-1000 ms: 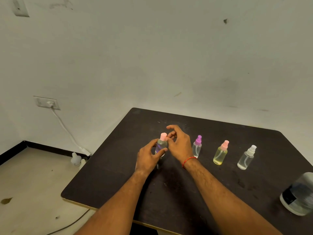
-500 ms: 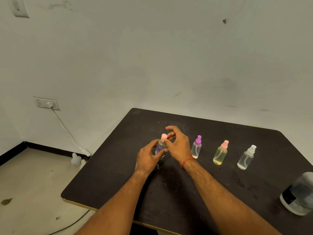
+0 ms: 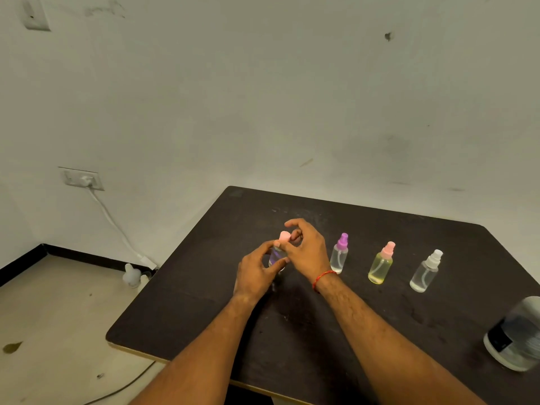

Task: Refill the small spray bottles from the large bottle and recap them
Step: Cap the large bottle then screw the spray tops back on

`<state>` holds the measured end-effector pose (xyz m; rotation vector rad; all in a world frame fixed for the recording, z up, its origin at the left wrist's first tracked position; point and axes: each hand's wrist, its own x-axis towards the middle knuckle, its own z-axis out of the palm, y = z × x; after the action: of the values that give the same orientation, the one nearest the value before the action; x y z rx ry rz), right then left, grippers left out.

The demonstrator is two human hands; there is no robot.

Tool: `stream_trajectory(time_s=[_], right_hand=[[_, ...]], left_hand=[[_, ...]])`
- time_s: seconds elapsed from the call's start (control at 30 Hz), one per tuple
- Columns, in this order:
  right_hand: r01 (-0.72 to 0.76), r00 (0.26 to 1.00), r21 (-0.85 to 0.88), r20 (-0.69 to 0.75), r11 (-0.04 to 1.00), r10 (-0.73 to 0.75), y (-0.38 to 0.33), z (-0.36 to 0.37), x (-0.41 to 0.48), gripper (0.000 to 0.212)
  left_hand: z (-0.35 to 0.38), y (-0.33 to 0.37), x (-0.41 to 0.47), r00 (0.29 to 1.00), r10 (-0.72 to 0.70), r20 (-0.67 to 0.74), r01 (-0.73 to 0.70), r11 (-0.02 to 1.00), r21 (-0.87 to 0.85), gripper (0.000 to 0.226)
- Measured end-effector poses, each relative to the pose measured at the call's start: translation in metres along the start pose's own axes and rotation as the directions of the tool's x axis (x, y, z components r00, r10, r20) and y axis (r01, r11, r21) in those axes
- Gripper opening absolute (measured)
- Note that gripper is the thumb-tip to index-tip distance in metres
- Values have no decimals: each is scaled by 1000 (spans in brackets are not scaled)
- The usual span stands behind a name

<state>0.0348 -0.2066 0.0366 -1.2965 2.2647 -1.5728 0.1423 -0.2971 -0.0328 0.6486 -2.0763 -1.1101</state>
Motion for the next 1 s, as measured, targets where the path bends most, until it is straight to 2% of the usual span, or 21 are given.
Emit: stream_trajectory(time_s=[0.23, 0.43, 0.53, 0.67, 0.83, 1.0], right_hand=[[9, 994, 86, 112, 996, -19, -1, -1, -1, 53], [-2, 1000, 18, 13, 1000, 2, -1, 1, -2, 37], [-8, 999, -11, 40, 1000, 8, -1, 0, -1, 43], [-19, 995, 69, 101, 997, 12, 0, 0, -1, 48], [-21, 999, -15, 25, 1000, 21, 1, 3, -2, 34], [-44, 999, -60, -17, 997, 43, 0, 10, 0, 28]], left_hand=[[-1, 0, 0, 1000, -1, 1, 1, 1000, -8, 43], [0, 1, 0, 1000, -1, 23, 0, 1000, 20, 42], [1, -2, 0, 1000, -9, 30, 7, 999, 49, 40], [-1, 1, -1, 1000, 13, 8, -13, 1000, 5, 41], [-1, 3, -1, 1000, 21, 9, -21, 1000, 9, 43], [-1, 3, -2, 999, 30, 15, -29, 999, -13, 36]])
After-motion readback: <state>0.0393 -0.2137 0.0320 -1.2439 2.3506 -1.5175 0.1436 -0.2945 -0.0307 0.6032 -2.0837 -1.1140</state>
